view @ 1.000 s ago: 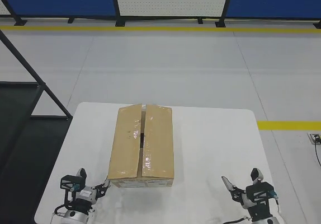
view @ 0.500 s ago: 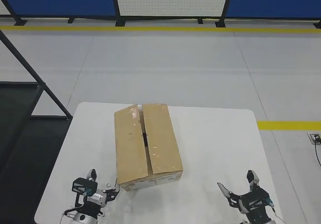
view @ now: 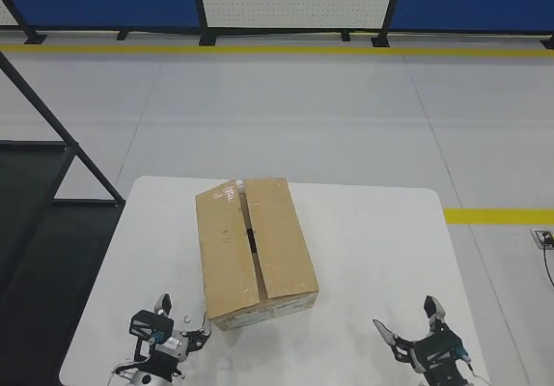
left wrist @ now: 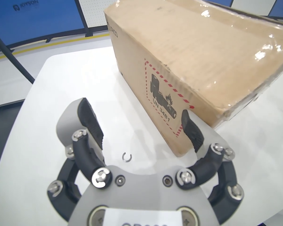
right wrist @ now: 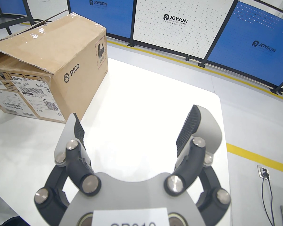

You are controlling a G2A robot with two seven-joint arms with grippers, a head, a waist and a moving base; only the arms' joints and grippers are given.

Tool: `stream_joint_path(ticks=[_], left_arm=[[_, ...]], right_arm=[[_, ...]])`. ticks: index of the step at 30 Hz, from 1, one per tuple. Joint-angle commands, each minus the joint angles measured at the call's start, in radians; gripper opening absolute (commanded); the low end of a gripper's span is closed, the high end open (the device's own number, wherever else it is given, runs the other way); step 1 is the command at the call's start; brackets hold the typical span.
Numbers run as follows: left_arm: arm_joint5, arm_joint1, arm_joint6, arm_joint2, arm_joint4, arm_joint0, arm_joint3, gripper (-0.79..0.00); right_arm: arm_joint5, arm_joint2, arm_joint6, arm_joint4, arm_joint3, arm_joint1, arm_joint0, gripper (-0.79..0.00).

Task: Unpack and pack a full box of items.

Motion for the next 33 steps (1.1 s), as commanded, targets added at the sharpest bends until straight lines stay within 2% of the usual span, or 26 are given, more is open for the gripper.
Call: stream_joint_path(ticks=[1,9,26,33], left_arm=[[-0.003,0.000,-0.003,0.001,-0.002,-0.001,-0.001,0.000],[-0.012,-0.005,-0.022,0.045,0.048,-0.020,-0.009,0.000],[-0.031,-0.018,-0.066,0.144,0.113,-0.086,-0.008,0.000],[-0.034,-0.022,-0.064,0.171,0.136,-0.107,0.000,0.000]], right_arm=[[-0.007,-0.005,0.003,-0.009,0.000,0.000,0.003,0.000],[0.026,-0.049,-0.017,-0.152,-0.004,-0.002,0.014,0.000],[0.057,-0.065,-0.068,-0.256,-0.015,-0.003,-0.003,0.000],[0.080,-0.072,-0.071,-0.245,-0.017,-0.007,-0.001,0.000]])
